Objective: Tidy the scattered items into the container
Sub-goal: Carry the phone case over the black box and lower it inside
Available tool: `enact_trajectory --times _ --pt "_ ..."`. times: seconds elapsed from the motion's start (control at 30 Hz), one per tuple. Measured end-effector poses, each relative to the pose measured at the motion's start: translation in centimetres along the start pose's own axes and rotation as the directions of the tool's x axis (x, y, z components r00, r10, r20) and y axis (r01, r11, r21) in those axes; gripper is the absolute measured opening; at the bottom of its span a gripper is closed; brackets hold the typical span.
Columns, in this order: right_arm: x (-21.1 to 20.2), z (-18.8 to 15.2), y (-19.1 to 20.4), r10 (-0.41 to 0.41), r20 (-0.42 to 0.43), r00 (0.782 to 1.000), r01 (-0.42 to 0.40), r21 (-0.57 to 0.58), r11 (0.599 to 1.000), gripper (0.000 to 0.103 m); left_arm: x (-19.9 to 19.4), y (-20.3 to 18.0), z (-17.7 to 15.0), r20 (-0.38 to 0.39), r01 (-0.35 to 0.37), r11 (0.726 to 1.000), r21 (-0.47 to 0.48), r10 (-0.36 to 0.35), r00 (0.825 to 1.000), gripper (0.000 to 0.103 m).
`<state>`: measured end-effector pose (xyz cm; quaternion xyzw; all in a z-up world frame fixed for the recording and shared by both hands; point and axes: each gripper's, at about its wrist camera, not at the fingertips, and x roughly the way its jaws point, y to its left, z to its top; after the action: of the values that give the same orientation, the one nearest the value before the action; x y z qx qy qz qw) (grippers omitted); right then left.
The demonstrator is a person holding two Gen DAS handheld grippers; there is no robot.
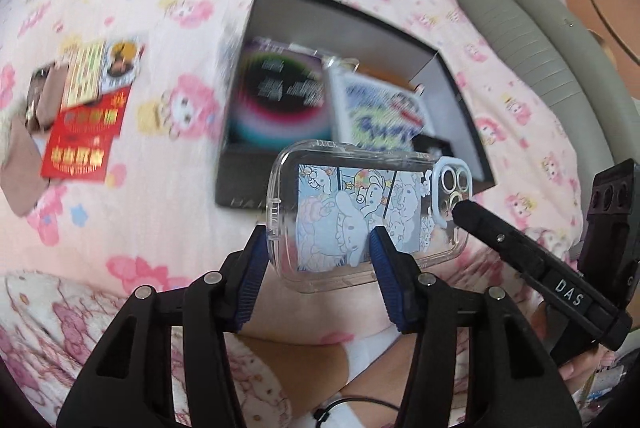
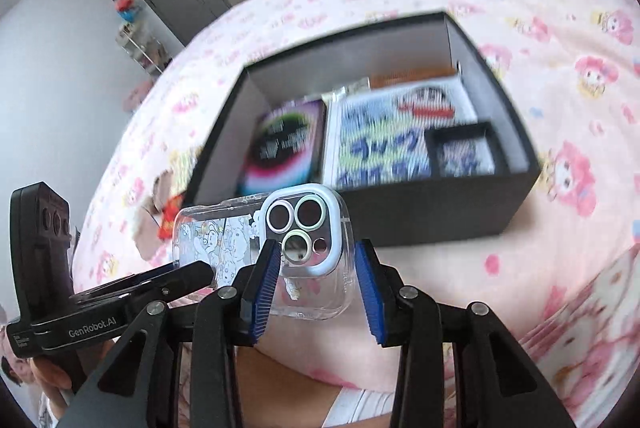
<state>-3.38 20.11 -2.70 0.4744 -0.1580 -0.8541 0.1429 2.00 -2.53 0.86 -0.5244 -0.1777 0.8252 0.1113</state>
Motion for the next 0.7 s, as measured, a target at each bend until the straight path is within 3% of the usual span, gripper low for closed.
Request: enact_trajectory --times 0.1,0.37,0.5,0.7 --pt "-0.6 1.2 -0.1 0.007 0.021 1.0 -0.007 -0.002 1.0 0.035 1.9 -0.9 3.0 0.029 0.0 1.0 0.012 0.0 1.0 0.051" --pt "-1.4 3.4 -1.6 0.021 0.053 0.998 -0.019 -0.022 1.0 0.035 4.0 -2.5 5.3 0.076 -0.009 1.0 -0.005 0.009 0.997 0.048" --pt "-1.0 4.7 -2.3 0.04 0.048 0.998 -0.039 -0.013 0.999 0.035 5.1 -2.2 6.9 0.071 0.024 0.999 -0.028 -0.022 0.997 0.048" --pt "0.5 8.8 -2.1 0.028 0.055 0.998 -0.026 -0.046 0.999 0.035 6.1 -2.6 11.1 0.092 0.025 0.999 -0.027 -0.023 0.995 0.048"
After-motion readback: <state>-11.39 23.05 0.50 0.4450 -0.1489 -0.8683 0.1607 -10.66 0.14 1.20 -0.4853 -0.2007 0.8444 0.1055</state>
